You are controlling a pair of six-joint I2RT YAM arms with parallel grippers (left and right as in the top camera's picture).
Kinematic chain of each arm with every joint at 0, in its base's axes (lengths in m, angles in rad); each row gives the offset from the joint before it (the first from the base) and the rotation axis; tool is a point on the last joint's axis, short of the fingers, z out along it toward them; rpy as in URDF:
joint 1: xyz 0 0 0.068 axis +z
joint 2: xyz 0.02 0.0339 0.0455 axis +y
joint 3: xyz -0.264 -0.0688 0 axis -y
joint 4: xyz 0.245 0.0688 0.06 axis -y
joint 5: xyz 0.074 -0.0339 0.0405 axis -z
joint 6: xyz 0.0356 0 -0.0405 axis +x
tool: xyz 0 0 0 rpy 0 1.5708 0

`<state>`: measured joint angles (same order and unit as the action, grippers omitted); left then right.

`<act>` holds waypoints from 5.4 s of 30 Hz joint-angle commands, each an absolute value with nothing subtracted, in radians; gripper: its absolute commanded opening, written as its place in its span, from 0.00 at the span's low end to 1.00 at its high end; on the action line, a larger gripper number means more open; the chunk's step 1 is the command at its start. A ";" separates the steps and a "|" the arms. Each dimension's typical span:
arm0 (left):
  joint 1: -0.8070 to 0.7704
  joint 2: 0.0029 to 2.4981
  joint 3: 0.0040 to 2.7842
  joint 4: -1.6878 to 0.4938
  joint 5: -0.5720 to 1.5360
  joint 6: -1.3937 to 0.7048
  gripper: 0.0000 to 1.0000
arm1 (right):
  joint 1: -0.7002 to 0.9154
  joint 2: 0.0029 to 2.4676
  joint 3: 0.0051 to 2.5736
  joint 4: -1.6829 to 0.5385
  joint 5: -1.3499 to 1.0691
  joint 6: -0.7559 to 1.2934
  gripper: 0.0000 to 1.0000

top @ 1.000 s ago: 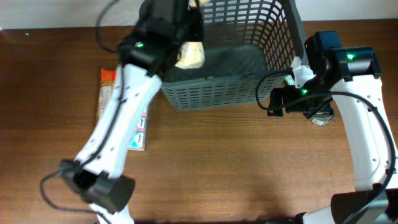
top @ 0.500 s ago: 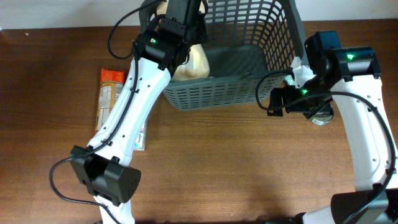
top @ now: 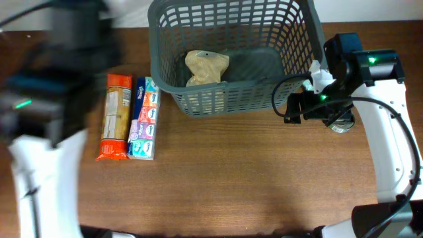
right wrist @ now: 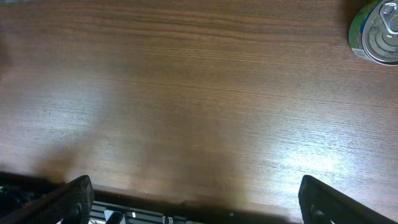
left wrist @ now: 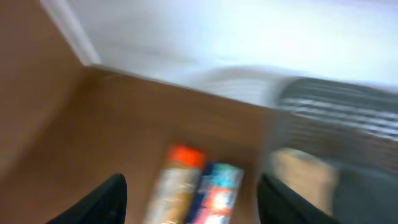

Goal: Pack container
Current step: 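Open the left gripper and withdraw it from the basket, then grasp the red-orange spaghetti package with the left gripper, then lift the spaghetti package over the basket and drop it in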

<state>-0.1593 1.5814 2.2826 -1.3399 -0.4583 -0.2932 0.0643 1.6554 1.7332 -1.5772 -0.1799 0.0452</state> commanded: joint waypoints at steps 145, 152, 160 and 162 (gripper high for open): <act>-0.400 1.811 1.949 -0.588 0.504 1.114 0.02 | 0.065 1.663 1.732 -1.577 -0.191 0.041 0.99; -0.400 1.748 1.953 -0.674 0.501 1.117 0.02 | 0.065 1.663 1.732 -1.577 -0.191 0.041 0.99; -0.400 1.723 1.953 -0.709 0.501 1.116 0.49 | 0.065 1.663 1.732 -1.577 -0.191 0.041 0.99; -0.400 1.703 1.956 -0.709 0.501 1.116 0.99 | 0.065 1.663 1.732 -1.577 -0.191 0.041 0.99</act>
<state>-0.4011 1.8023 1.8969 -0.7277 0.4652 1.1053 0.0643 1.6554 1.7332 -1.5772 -0.1795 0.0452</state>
